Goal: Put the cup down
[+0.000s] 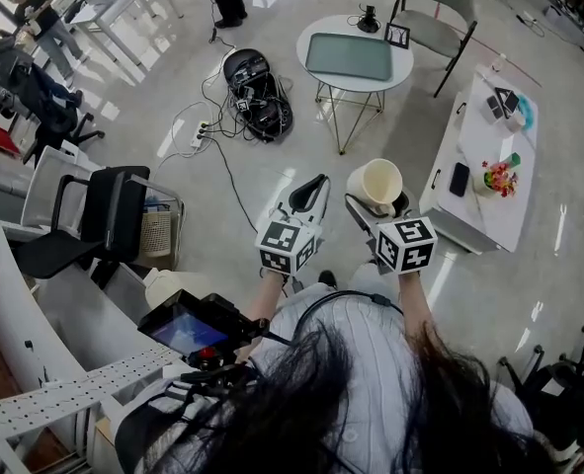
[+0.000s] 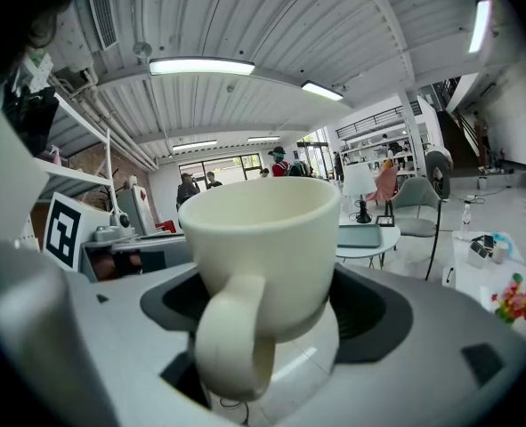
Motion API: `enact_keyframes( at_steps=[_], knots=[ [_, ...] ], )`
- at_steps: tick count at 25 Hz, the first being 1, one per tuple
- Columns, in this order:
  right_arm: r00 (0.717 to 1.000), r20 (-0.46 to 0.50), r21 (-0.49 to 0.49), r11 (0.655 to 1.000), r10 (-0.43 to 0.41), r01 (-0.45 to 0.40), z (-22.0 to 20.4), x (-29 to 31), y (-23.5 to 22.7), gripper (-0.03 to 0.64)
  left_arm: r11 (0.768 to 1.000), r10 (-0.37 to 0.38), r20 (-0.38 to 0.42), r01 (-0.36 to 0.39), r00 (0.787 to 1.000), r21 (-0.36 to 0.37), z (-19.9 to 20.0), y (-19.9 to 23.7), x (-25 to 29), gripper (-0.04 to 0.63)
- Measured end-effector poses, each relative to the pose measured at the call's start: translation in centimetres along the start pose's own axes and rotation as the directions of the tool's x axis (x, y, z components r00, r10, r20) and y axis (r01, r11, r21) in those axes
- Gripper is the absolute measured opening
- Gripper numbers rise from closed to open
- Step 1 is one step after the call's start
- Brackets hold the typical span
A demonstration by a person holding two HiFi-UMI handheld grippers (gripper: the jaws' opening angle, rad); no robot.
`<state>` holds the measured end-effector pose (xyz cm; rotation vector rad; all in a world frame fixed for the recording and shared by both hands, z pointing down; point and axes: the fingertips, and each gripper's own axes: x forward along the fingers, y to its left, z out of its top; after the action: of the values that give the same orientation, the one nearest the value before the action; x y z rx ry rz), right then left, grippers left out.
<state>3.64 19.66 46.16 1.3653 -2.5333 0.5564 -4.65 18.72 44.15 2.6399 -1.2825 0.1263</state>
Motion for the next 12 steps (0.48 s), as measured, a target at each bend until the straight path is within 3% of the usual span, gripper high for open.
enact_keyframes(
  at_steps=[12],
  knots=[
    [1.0,-0.024,0.006,1.0,0.011,-0.011,0.2,2.1,-1.0,0.397,1.0,0.011,-0.015,-0.012,1.0,-0.017,-0.4,1.6,1.6,0.017]
  ],
)
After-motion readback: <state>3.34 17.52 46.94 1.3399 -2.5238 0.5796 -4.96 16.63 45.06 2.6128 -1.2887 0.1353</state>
